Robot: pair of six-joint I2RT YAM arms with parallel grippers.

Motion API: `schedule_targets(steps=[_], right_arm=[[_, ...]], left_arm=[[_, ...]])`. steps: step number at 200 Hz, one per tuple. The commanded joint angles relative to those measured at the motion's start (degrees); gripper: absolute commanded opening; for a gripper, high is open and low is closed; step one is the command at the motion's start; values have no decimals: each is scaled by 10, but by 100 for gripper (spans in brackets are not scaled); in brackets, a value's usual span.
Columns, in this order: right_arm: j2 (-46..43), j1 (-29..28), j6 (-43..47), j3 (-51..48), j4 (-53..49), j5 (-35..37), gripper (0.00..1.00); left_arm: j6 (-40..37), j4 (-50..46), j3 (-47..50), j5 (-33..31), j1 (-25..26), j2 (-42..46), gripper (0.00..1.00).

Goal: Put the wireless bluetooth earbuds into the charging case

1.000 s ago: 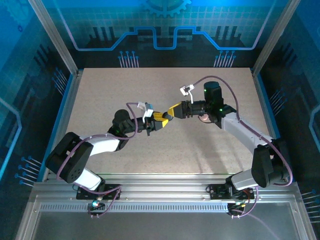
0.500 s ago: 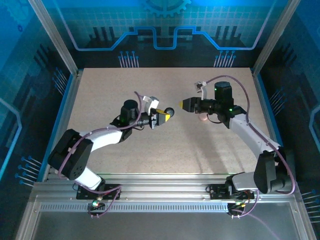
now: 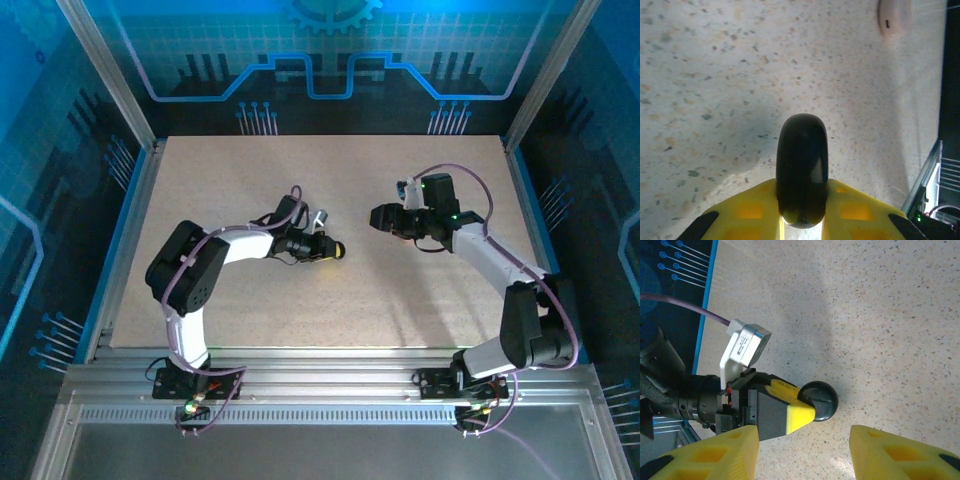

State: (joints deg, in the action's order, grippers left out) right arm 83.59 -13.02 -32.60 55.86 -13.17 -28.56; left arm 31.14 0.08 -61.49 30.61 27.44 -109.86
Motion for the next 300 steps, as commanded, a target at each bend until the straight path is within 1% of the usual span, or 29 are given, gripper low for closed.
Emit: schedule_targets(steps=[1,27,48,75,104,110,113,115,118,146,147,148,149,150,151,153,179,192,204,224,230,238,248,261,273,282,287,294,300], right_arm=[[3,11,2,-1,-19,9,52],[3,13,8,-1,-26,20,54],[-4,15,15,-3,-29,40,54],[-27,21,41,-13,-38,101,55],[-58,36,64,-41,-27,160,63],[-63,41,71,-46,-23,168,65],[-66,44,73,-49,-22,173,66],[-68,45,75,-50,-21,178,66],[-71,48,78,-51,-20,184,67],[-105,73,107,-84,0,260,71],[-107,73,109,-86,1,264,72],[-108,74,110,-87,3,265,76],[-109,75,112,-89,5,270,86],[-111,75,113,-90,7,274,93],[-112,76,116,-92,9,278,97],[-115,77,119,-96,13,286,99],[-148,95,157,-151,93,353,100],[-157,102,185,-180,141,367,100],[-163,103,211,-197,168,382,100],[-169,105,254,-240,230,396,100],[-169,106,265,-258,262,395,100],[-166,108,274,-279,308,396,100],[-159,113,275,-294,336,394,100],[-140,117,273,-302,358,386,100],[-121,119,280,-312,395,382,100],[-103,119,285,-322,430,382,100],[-102,119,286,-317,426,379,100],[-97,120,290,-320,447,373,100],[-91,121,293,-329,479,365,100]], left_arm=[[1,-115,-43,-32,1,-15,9],[-8,-166,-60,-59,-2,-24,16],[-16,-200,-64,-86,-6,-21,29],[-37,-248,-65,-136,-15,3,44],[-57,-297,-66,-181,-30,35,72],[-61,-305,-65,-189,-33,41,81],[-63,-310,-65,-194,-35,45,88],[-65,-312,-66,-197,-36,48,95],[-66,-317,-66,-203,-38,52,99],[-83,-354,-68,-273,-48,111,99],[-84,-355,-68,-276,-49,113,99],[-85,-355,-68,-280,-50,115,99],[-85,-356,-68,-283,-50,118,99],[-85,-357,-68,-287,-51,121,99],[-86,-358,-67,-290,-52,123,99],[-88,-359,-67,-296,-52,128,99],[-107,-342,-41,-411,-72,211,99],[-118,-303,-6,-480,-82,262,99],[-136,-245,41,-550,-88,315,99],[-184,-89,152,-657,-93,402,99],[-205,-35,189,-676,-96,424,99],[-232,36,239,-689,-101,446,99],[-271,115,295,-696,-108,464,99],[-282,191,350,-716,-122,465,99],[-288,267,393,-703,-138,448,99],[-289,344,428,-689,-149,422,99],[-289,393,446,-682,-152,405,99],[-305,466,464,-674,-155,380,99],[-310,494,467,-667,-151,367,99]])
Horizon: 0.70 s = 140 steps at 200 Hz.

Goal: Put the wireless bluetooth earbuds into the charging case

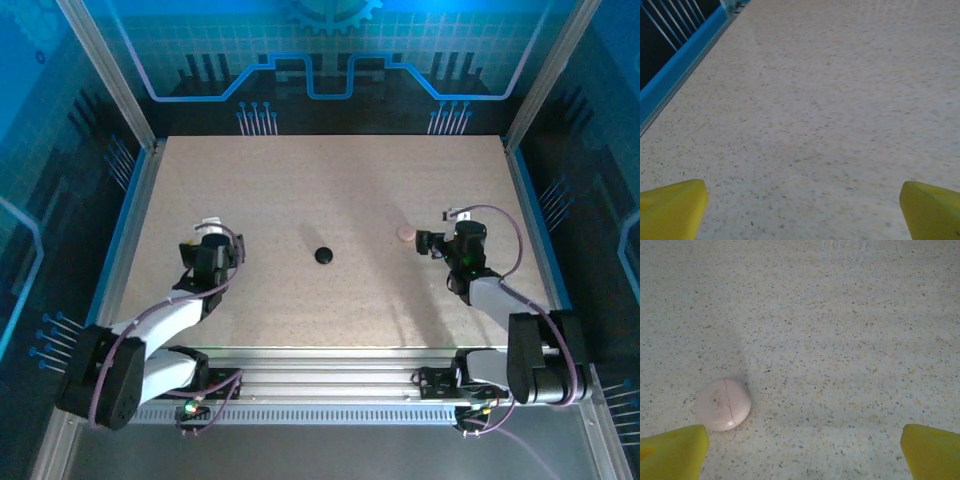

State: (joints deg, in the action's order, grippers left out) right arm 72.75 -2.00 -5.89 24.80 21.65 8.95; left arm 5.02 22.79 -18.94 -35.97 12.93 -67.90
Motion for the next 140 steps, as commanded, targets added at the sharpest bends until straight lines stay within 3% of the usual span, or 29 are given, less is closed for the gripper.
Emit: schedule_targets(steps=[1,39,45,56,68,77,91,108,140], right_arm=[[18,11,26,-21,138,-11,100],[117,-10,55,-30,261,-49,100],[135,-20,70,-25,272,-46,100],[130,-30,78,-11,232,-40,100],[131,-28,77,-8,224,-44,100],[135,-17,70,-1,217,-61,100],[135,-10,66,2,211,-73,100],[135,-10,66,3,211,-74,100],[136,-8,65,3,210,-77,100]], left_arm=[[-49,271,42,3,-6,-55,99],[-117,446,23,55,-22,-207,99],[-106,434,24,61,-23,-197,99],[-83,408,40,100,-38,-173,99],[-77,468,57,165,-61,-213,99],[-94,542,54,158,-63,-257,99],[-56,395,26,158,-73,-203,99],[-28,308,-23,206,-113,-207,99],[-30,329,-15,210,-115,-211,99]])
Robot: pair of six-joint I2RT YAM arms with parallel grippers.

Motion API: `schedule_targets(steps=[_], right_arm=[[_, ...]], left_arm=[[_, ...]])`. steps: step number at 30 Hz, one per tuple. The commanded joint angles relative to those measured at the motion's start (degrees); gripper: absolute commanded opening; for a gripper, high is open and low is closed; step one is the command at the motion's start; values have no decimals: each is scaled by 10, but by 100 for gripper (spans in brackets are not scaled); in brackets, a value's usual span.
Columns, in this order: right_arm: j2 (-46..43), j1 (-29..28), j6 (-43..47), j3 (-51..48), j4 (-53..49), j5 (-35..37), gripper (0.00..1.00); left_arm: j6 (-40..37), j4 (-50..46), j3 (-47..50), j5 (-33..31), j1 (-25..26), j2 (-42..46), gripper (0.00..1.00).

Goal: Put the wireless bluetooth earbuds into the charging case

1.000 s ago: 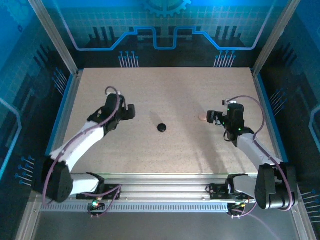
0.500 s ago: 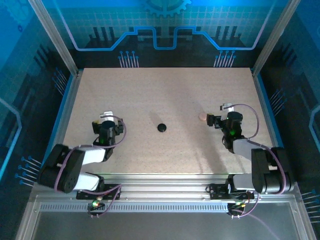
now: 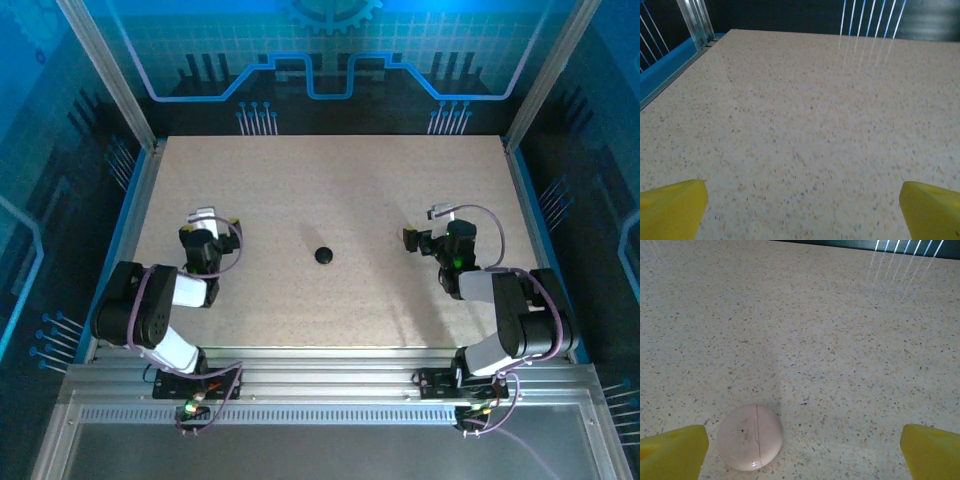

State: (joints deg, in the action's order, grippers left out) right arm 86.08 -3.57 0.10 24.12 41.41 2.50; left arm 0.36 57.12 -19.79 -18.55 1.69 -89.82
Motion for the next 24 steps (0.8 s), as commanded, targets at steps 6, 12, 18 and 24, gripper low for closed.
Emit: schedule_targets(steps=[6,12,18,24], right_arm=[[2,10,3,10,11,-18,100],[1,10,4,9,12,-17,100],[1,9,4,9,12,-16,100],[1,9,5,9,12,-15,100]], left_arm=[[17,-19,-9,37,-2,10,99],[16,-22,-10,40,-2,11,99],[15,-24,-10,43,-2,10,99],[14,-23,-10,41,-2,10,99]])
